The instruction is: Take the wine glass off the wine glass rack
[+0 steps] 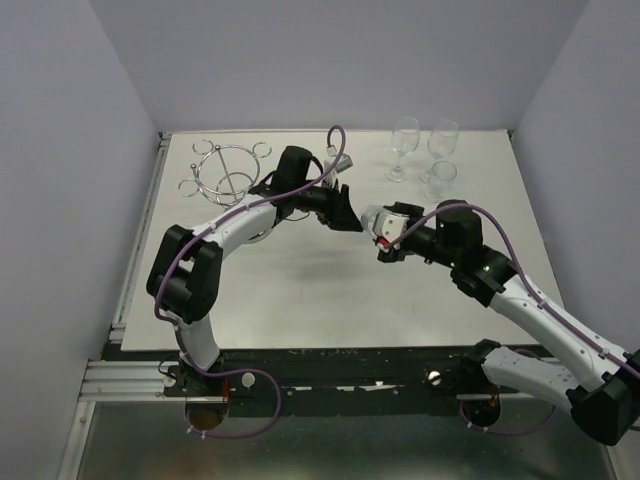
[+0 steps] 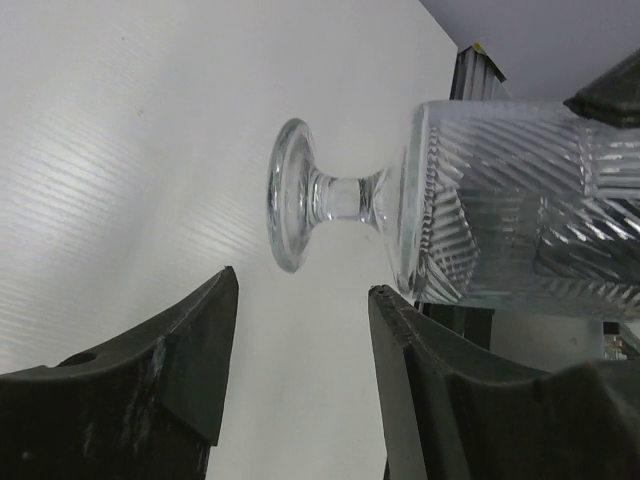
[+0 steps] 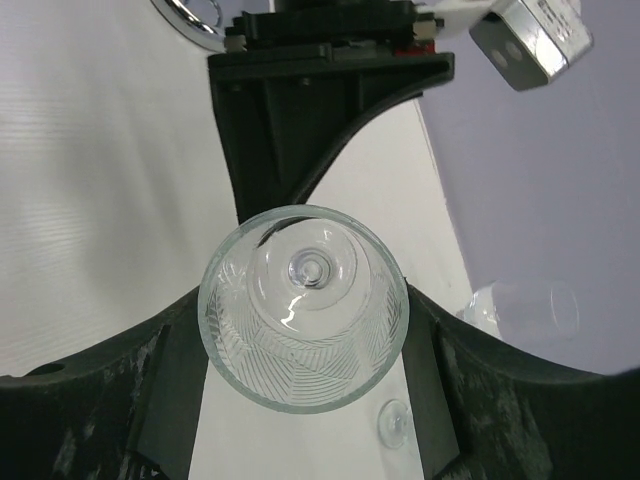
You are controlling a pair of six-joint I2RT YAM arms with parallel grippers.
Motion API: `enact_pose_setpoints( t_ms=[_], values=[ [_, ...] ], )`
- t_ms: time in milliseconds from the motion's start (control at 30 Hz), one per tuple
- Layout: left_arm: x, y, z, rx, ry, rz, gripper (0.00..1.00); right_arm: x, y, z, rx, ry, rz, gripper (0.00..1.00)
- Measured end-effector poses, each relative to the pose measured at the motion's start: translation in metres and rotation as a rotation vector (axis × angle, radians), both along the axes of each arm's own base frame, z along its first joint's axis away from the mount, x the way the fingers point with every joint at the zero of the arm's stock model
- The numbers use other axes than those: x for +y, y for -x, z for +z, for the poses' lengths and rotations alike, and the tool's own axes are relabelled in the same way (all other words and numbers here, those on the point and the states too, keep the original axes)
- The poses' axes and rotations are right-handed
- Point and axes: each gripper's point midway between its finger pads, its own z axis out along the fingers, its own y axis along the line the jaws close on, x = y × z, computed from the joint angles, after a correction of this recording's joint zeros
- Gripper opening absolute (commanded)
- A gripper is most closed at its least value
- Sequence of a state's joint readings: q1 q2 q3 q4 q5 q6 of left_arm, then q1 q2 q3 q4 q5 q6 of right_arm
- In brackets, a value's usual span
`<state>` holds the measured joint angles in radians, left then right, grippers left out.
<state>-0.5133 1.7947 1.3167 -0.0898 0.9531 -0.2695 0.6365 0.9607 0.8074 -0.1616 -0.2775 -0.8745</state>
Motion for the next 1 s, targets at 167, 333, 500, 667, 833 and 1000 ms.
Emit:
enact_pose_setpoints(
  t_ms=[167,333,500,667,833,1000],
  values=[
    [0.003,-0.003,0.003,-0.025,-0.015,0.027,0.65,-0.009,-0.02,0.003,0.104,-0.044,-0.092,0.4],
    [0.007,-0.005,0.006,-0.06,-0.032,0.043,0.65,-0.022,-0.036,-0.013,0.207,-0.057,-0.175,0.38],
    [0.011,-0.004,0.008,-0.096,-0.05,0.042,0.65,-0.038,-0.059,-0.025,0.307,-0.077,-0.251,0.37],
    [0.016,-0.003,0.011,-0.143,-0.068,0.036,0.66,-0.053,-0.091,-0.031,0.367,-0.088,-0.322,0.35],
    [0.02,-0.001,0.016,-0.18,-0.081,0.034,0.67,-0.063,-0.122,-0.043,0.427,-0.098,-0.37,0.34],
    [0.022,0.0,0.025,-0.217,-0.076,0.036,0.68,-0.071,-0.151,-0.053,0.468,-0.111,-0.412,0.34]
  ],
)
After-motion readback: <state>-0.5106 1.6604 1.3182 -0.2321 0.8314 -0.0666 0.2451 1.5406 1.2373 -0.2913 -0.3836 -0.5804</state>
